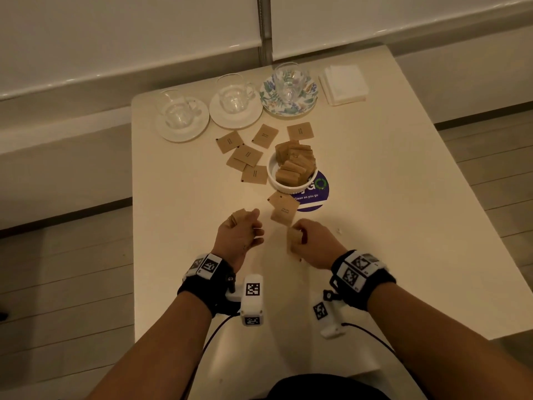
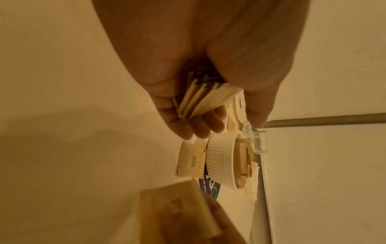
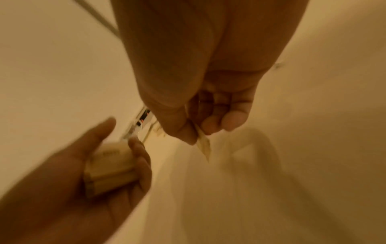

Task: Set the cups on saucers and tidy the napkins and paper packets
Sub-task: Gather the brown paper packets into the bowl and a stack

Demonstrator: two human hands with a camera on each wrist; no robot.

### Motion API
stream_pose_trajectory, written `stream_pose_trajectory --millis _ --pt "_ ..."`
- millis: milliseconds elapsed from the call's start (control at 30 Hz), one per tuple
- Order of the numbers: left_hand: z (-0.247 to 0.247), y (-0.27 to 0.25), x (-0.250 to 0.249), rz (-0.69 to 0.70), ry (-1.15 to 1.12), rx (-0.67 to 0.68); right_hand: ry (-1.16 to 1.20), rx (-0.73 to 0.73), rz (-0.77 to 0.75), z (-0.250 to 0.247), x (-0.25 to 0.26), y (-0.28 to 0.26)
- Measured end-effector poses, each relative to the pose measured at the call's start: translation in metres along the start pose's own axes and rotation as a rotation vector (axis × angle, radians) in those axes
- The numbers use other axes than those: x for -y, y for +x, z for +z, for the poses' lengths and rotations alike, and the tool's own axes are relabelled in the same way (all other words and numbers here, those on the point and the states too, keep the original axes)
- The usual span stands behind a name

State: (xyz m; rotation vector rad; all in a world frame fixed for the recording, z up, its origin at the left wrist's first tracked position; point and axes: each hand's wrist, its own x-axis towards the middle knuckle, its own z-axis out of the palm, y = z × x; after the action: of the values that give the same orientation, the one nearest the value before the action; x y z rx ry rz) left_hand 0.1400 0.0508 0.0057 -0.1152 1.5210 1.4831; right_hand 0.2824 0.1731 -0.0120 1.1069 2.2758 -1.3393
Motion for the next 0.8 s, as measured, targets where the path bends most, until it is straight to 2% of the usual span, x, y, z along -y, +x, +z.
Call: stream_pose_trajectory --millis 133,300,400,500,600,700,767,800 --pt "0.001 0.001 -0.002 0.026 -0.006 0.02 0.292 -0.026 -0.048 -0.023 0.018 -0.003" --pt "0.003 0.003 0.001 0.043 -0.029 0.065 0.347 0.03 -0.117 -0.032 0.031 -0.006" --pt "0.008 0.001 0.002 0.035 -0.017 0.164 0.362 0.108 -0.155 -0.027 0.039 -0.007" --pt "0.015 -0.002 0.004 0.032 0.072 0.285 0.417 0.125 -0.217 -0.02 0.049 -0.006" --pt "0.014 0.0 0.006 -0.044 0.076 0.358 0.456 0.114 -0.205 -0.017 0.053 -0.002" --pt "0.004 0.005 0.005 -0.091 0.074 0.33 0.573 0.173 -0.162 -0.02 0.047 0.004" --pt "-0.001 0.009 0.004 -0.104 0.051 0.246 0.516 0.017 -0.106 -0.023 0.039 0.014" --pt "-0.004 0.012 0.004 -0.109 0.03 0.203 0.373 -0.117 -0.043 -0.025 0.035 0.02"
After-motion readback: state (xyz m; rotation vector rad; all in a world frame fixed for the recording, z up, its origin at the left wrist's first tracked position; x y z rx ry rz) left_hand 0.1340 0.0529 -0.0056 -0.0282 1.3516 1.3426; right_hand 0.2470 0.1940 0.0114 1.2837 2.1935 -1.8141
